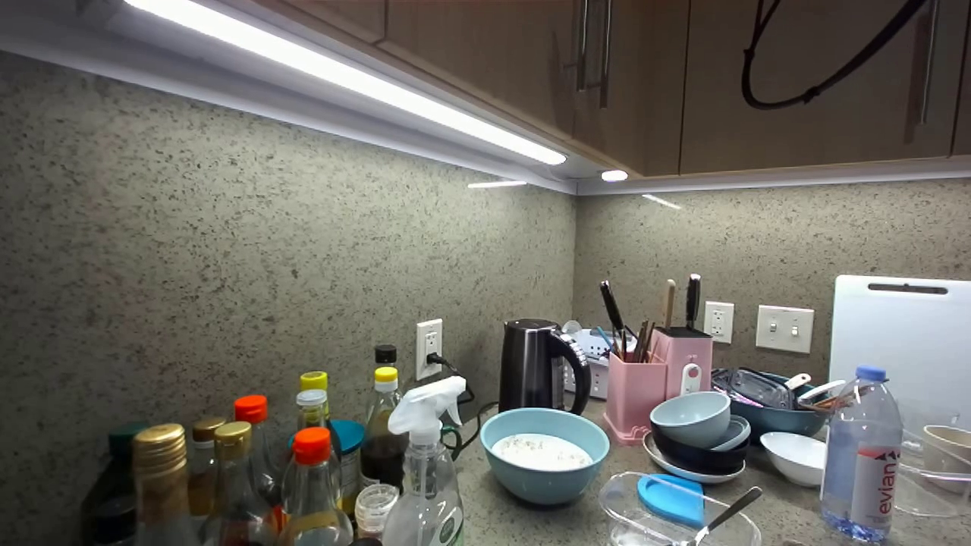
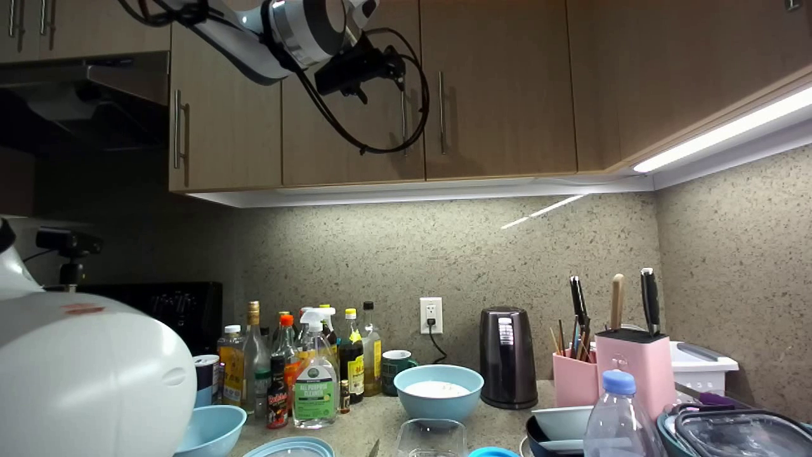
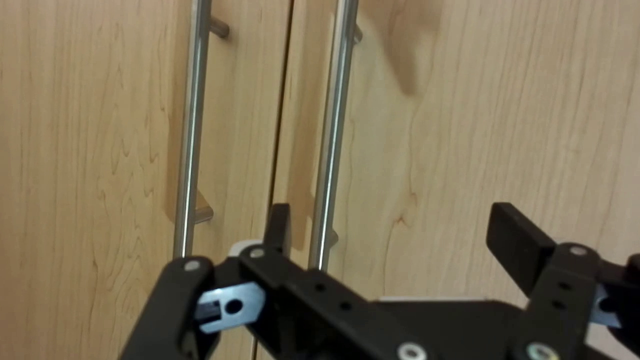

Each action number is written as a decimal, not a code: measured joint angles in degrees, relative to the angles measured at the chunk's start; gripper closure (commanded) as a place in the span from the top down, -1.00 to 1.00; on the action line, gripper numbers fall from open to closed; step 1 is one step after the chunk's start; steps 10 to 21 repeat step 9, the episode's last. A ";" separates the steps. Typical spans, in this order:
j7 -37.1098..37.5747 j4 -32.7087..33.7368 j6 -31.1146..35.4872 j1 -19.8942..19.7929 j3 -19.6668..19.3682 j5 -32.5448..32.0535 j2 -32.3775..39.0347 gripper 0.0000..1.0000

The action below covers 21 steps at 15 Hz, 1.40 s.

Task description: Open the cabinet drawer and close it

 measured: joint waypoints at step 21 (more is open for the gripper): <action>0.00 0.56 0.00 0.00 0.03 0.00 0.64 1.00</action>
